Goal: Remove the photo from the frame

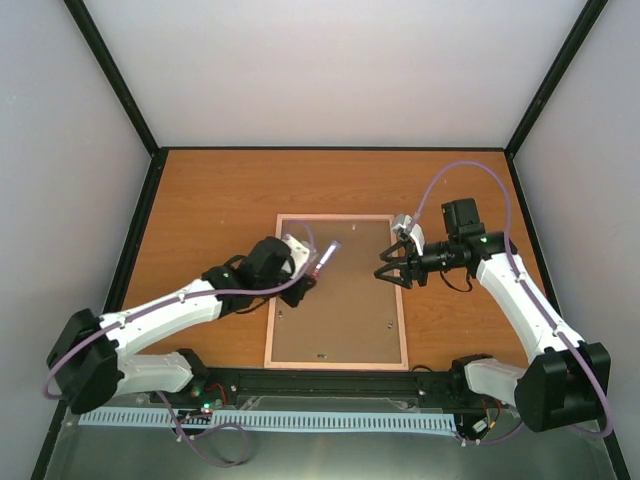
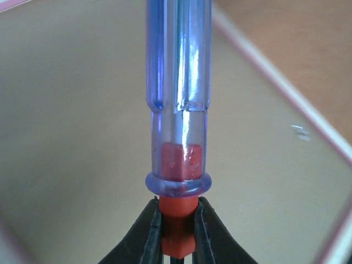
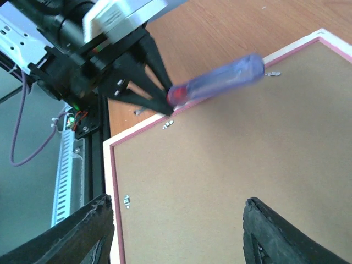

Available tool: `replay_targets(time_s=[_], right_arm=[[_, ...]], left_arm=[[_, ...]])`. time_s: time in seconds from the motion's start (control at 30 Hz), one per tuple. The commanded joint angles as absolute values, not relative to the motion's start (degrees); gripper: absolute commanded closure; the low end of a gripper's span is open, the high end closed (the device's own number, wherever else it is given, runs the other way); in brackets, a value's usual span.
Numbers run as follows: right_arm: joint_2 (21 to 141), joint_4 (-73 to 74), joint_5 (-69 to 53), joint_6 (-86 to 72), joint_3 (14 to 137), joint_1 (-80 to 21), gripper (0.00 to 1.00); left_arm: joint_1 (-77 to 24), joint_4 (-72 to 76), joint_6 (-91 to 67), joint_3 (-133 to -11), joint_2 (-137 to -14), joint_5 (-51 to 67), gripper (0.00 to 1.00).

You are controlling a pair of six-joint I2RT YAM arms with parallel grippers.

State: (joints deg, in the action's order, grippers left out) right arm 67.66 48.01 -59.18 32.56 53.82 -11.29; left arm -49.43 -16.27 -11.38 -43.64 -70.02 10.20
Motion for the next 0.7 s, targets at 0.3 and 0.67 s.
replay_targets(time_s=[0.3,0.67], right_arm=[[62.58,44.21,-55.8,31.48,51.11,-11.34,0.37],[63.6,45.39,-56.32,33.74,50.52,-11.49,0.39]], left_arm=[[-20.1,-29.51,-36.55,-38.94,-67.72,-1.85,0.99],[-14.88,-26.34,-37.03,-38.1,-80.37,-3.13,0.99]])
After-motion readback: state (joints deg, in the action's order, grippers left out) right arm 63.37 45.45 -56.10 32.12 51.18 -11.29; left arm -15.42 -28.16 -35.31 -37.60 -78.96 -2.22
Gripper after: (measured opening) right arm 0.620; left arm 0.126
